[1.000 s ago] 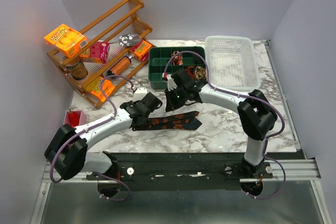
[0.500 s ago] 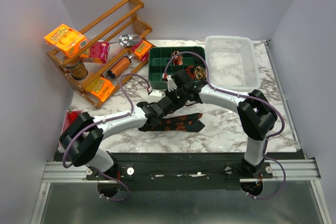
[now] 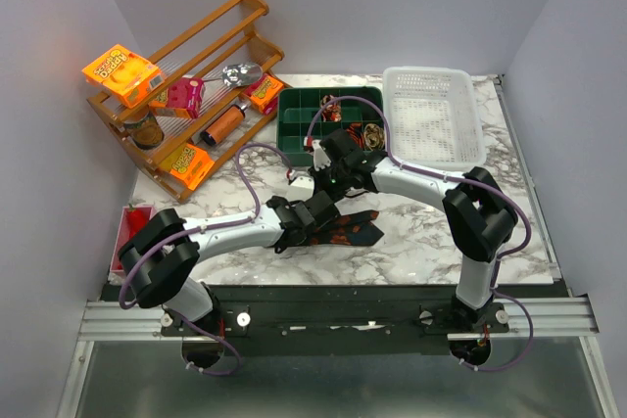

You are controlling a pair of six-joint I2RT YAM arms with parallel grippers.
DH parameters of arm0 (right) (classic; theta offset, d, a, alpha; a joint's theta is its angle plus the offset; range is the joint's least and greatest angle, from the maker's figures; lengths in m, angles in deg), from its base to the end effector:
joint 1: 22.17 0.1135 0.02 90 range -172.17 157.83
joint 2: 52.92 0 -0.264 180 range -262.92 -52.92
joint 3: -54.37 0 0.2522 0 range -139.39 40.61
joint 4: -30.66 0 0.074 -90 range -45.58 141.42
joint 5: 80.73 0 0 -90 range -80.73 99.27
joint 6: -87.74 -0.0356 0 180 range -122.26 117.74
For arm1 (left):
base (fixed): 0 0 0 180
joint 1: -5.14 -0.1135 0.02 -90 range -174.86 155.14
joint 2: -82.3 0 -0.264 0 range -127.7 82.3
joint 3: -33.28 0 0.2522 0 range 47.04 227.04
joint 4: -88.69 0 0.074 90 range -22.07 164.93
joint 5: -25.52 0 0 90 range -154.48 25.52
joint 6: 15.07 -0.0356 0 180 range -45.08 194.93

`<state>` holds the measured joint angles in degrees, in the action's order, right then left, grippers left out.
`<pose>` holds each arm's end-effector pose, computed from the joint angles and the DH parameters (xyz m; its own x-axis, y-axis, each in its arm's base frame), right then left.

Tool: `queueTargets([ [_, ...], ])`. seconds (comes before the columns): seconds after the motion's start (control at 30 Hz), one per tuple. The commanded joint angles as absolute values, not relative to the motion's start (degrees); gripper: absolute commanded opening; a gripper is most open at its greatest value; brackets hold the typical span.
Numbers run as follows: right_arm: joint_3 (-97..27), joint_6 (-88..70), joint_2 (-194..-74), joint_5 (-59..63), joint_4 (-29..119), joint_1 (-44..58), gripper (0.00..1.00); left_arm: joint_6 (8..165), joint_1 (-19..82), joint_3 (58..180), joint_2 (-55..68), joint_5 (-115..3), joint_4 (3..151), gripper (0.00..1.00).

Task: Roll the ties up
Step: Roll the tie at the center of the board.

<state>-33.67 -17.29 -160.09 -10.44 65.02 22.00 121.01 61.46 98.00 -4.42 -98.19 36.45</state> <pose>0.2787 0.2874 0.1967 -0.7642 -0.4020 -0.5043 -0.6230 0.6624 0.4161 0.1644 -0.2111 0.1829 -0.8086 0.1329 -0.5731 0.0377 0.9839 0.1749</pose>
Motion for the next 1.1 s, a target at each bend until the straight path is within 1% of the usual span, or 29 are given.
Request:
queueTargets([
  [0.0, -33.0, -16.9, -160.7, -9.6, 65.3, 22.2, 0.02, 122.6, 62.6, 96.8, -4.7, -95.6, 42.8, 0.65],
  [0.17, -33.0, -16.6, -160.0, -10.4, 65.5, 22.2, 0.02, 122.4, 62.6, 95.9, -3.7, -93.7, 45.3, 0.67],
  [0.33, -33.0, -16.3, -158.4, -11.3, 65.8, 22.4, 0.03, 122.2, 61.8, 94.9, 3.4, -93.7, 45.1, 0.82],
  [0.43, -33.4, -16.4, -157.4, -11.9, 66.0, 23.0, 0.02, 121.7, 60.3, 93.6, 8.7, -92.3, 44.9, 0.86],
  [0.67, -37.2, -16.6, -158.3, -12.9, 67.0, 26.0, 0.02, 120.4, 50.8, 87.4, 19.6, -84.9, 45.8, 0.88],
  [0.73, -38.5, -16.6, -158.8, -13.3, 67.2, 27.0, 0.02, 120.1, 45.9, 85.5, 23.0, -82.2, 47.0, 0.88],
  [0.93, -40.1, -16.8, -161.4, -13.8, 67.4, 29.6, 0.02, 120.1, 33.2, 78.3, 27.8, -67.8, 52.4, 0.89],
  [1.0, -40.0, -16.9, -162.6, -13.9, 67.4, 29.8, 0.02, 120.6, 30.9, 75.7, 28.4, -62.9, 54.4, 0.89],
  [1.07, -39.6, -16.7, -163.5, -14.2, 67.4, 29.9, 0.02, 121.0, 28.5, 74.4, 29.1, -61.0, 56.9, 0.89],
])
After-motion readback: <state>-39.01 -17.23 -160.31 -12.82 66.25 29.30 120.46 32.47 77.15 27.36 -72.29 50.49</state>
